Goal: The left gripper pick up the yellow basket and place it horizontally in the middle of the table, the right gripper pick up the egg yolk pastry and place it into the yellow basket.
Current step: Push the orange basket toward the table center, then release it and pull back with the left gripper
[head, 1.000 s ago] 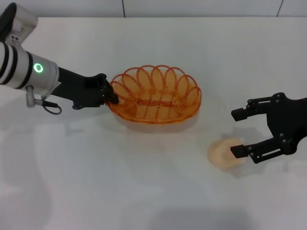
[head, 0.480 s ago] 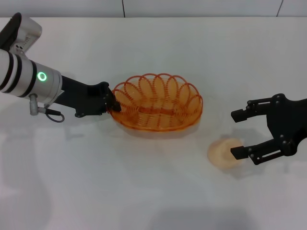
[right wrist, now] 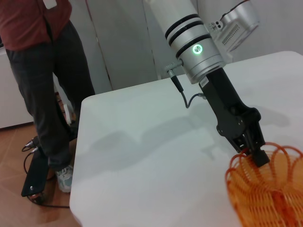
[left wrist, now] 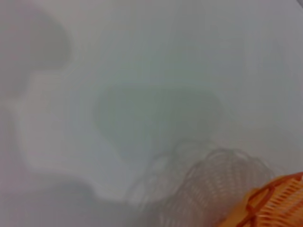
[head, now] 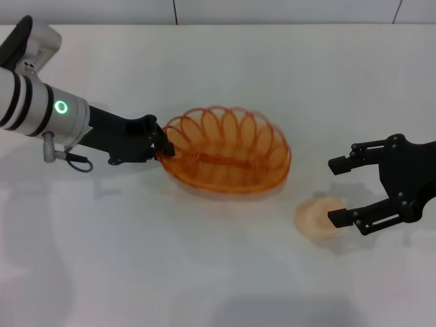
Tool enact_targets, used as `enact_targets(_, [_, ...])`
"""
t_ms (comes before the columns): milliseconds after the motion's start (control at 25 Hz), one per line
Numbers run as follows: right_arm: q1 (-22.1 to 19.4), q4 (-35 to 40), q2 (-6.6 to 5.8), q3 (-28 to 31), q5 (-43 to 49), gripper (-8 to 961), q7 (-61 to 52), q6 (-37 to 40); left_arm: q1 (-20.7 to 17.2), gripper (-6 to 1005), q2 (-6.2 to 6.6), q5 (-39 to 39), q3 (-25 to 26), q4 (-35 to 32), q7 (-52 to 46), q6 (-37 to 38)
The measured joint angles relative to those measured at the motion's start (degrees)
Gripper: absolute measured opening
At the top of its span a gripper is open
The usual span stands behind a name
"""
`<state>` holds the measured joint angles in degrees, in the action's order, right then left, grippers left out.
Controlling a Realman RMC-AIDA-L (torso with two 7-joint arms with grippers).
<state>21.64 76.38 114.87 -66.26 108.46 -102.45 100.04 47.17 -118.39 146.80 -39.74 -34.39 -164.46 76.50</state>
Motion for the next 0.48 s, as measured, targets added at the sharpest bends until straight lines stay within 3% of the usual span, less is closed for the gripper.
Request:
enact_targets(280, [0.1,0.0,-0.08,0.0,0.0,823,0.0,0.0,-0.5,183,0.05,-3.7,0.2,0.0,2.8,0.0])
enact_targets(480, [0.1,0.0,-0.16,0.0,0.0,822,0.0,-0.1,-0.7,378,0.32,-6.2,0.2,0.0,5.4,1.1])
